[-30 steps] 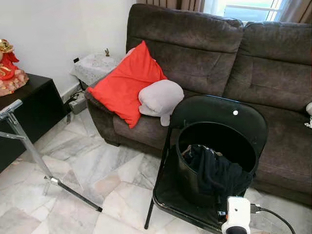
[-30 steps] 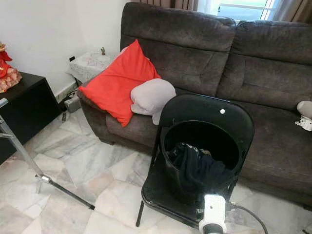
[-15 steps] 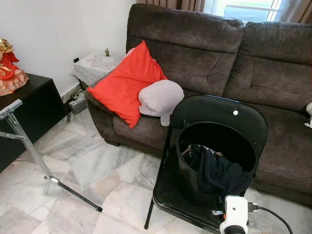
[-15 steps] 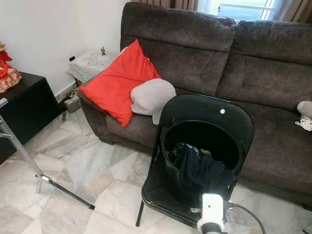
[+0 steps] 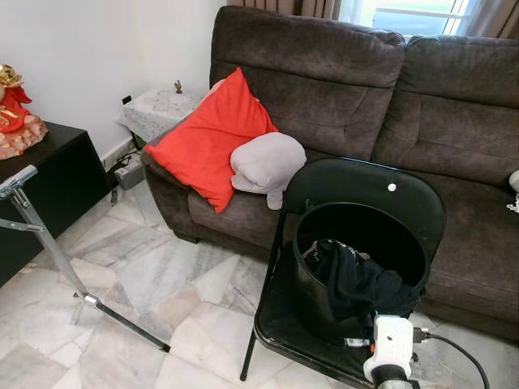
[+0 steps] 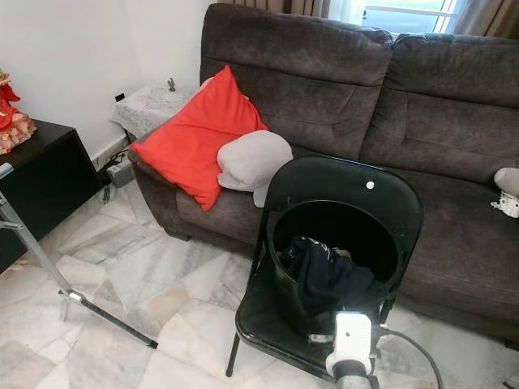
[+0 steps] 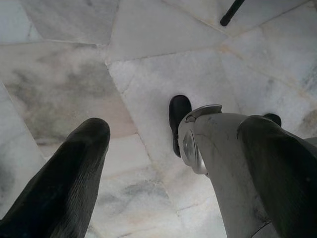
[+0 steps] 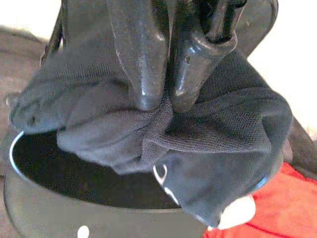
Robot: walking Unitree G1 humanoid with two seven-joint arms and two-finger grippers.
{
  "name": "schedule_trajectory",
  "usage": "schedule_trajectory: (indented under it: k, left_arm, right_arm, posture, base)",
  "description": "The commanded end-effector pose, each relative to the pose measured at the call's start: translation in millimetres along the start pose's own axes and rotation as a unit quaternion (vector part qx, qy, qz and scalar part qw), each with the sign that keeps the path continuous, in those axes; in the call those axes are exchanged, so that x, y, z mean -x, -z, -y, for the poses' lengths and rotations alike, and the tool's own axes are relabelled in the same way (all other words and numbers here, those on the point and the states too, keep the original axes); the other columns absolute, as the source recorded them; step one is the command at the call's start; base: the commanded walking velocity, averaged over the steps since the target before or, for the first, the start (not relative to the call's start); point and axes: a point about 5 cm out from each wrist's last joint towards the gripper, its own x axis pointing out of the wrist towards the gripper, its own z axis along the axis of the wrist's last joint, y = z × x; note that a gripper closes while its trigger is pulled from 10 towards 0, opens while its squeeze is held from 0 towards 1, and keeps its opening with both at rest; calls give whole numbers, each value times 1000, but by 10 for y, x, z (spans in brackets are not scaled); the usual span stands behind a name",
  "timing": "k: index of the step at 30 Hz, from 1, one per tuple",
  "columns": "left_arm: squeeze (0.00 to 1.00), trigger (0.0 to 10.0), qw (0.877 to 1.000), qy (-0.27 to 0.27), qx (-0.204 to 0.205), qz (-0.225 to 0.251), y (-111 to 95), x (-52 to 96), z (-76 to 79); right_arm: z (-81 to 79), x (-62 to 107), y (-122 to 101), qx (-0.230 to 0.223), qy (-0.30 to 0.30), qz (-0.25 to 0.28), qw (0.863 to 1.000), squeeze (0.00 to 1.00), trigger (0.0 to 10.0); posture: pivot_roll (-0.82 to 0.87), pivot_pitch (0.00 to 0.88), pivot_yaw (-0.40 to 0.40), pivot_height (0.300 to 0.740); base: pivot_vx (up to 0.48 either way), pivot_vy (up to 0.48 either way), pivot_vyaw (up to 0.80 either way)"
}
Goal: Hang hanger
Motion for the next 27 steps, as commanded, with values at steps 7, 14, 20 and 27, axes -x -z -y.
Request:
schedule_trajectory:
  k: [7,14,20,27]
  left_arm:
    - [0,10000,1000,-1,-4,-11,52,8,-1]
    - [0,10000,1000,0,-4,-10,46,6,7]
    - [0,10000,1000,2,-3,-9,47,4,19]
    - [0,10000,1000,5,-3,-6,32,-1,37]
  right_arm:
    - [-51,-105,-273,-14,-11,52,998,0,0]
    - [-31,-195,-489,-29,-12,86,996,0,0]
    - [-29,-225,-507,-25,-28,75,996,0,0]
    - [32,-206,-382,-2,-24,33,999,0,10000]
  posture:
    - [-8,33,17,740]
    - [-9,32,16,740]
    - [-8,32,14,740]
    - [-8,34,14,740]
  base:
    - [0,0,0]
    - [0,0,0]
    - [0,0,0]
    - [0,0,0]
